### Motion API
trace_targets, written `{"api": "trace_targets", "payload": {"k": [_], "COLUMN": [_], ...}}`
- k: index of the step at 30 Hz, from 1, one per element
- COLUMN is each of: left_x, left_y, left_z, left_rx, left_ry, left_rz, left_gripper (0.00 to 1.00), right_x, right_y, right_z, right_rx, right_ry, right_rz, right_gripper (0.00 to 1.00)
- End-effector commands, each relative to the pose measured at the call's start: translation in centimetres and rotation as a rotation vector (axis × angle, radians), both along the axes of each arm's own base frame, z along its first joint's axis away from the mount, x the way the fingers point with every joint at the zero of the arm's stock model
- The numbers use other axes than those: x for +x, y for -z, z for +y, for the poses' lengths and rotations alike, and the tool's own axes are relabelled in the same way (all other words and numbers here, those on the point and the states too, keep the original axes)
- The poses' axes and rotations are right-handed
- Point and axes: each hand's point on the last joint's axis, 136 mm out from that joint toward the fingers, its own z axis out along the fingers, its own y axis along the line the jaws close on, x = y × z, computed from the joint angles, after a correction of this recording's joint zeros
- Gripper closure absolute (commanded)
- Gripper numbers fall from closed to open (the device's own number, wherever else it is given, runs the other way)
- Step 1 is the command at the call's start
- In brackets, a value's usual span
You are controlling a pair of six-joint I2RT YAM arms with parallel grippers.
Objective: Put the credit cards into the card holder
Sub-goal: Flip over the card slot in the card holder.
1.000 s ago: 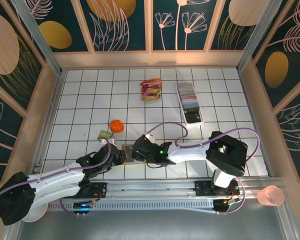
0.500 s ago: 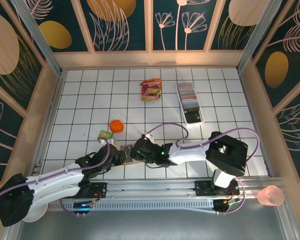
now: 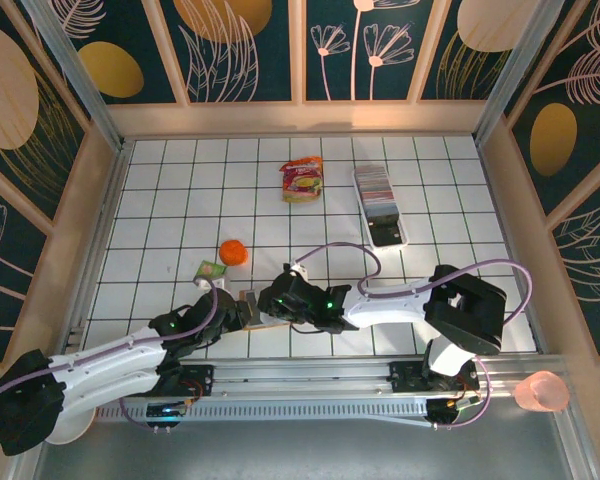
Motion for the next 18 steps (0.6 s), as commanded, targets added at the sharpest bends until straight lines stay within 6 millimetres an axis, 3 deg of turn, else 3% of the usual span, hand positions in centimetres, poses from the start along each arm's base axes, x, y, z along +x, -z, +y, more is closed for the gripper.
{"api": "trace_targets", "payload": {"k": [1, 4, 10, 18], "left_x": [-0.5, -0.1, 0.1, 0.9], "left_y": [0.9, -0.2, -1.6, -2.2], "left_z": [1.6, 1.7, 2.2, 3.3], "left_rx": [0.061, 0.041, 0.012, 0.036], "left_ry": [-0.04, -0.061, -0.096, -0.166], "left_rz": [0.027, -0.003, -0.04, -0.069], "left_gripper": [0.72, 0.73, 0.71, 0.57], "right_x": [0.1, 0.2, 1.1, 1.0], "right_y": [0.2, 0.3, 1.0, 3.0], "right_z": [0.8, 1.5, 1.7, 2.6], "right_rx": [0.023, 0.03, 0.021, -0.063], "right_ry": [-0.017, -0.028, -0.023, -0.094], "right_rz": [-0.008, -0.009, -0.008, 0.01], "right_gripper": [0.66, 0.68, 0.89, 1.0]}}
